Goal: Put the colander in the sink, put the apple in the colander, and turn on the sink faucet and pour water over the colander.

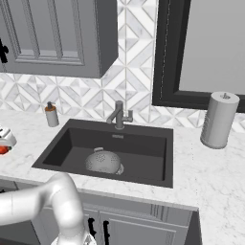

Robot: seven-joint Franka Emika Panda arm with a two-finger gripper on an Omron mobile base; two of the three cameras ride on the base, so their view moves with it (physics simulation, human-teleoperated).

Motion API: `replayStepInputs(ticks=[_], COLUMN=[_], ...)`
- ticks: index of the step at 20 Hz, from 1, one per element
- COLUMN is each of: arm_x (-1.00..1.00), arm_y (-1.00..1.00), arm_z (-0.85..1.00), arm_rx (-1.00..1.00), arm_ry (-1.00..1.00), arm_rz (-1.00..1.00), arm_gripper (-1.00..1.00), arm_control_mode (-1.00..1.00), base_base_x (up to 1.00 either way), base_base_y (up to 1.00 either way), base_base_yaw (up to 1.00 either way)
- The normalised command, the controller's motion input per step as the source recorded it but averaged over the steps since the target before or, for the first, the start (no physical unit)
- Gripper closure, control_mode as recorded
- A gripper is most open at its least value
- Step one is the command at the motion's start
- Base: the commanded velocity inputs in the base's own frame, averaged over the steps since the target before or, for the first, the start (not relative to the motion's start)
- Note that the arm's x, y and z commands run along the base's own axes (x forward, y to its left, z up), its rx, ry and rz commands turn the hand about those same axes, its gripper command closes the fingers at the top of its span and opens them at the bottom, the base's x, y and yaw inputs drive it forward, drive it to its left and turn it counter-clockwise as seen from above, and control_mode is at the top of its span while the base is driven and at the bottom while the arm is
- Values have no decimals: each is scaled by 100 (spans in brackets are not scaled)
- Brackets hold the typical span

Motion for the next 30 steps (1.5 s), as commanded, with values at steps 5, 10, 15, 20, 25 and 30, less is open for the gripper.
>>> replayStepInputs(ticks=[5, 10, 15, 20, 25, 30], arm_x=[-1, 0, 14, 35, 38, 21], arm_y=[-84, -88, -78, -67, -54, -61], arm_z=[10, 1, 0, 0, 0, 0], arm_rx=[0, 0, 0, 0, 0, 2], arm_ry=[-3, 0, 0, 0, 1, 0], arm_rz=[-1, -3, -4, -3, -3, -2], arm_gripper=[100, 100, 100, 100, 100, 100], arm_control_mode=[-100, -100, -100, -100, -100, -100], base_base_x=[0, 0, 0, 0, 0, 0], base_base_y=[0, 0, 0, 0, 0, 0], base_base_yaw=[0, 0, 0, 0, 0, 0])
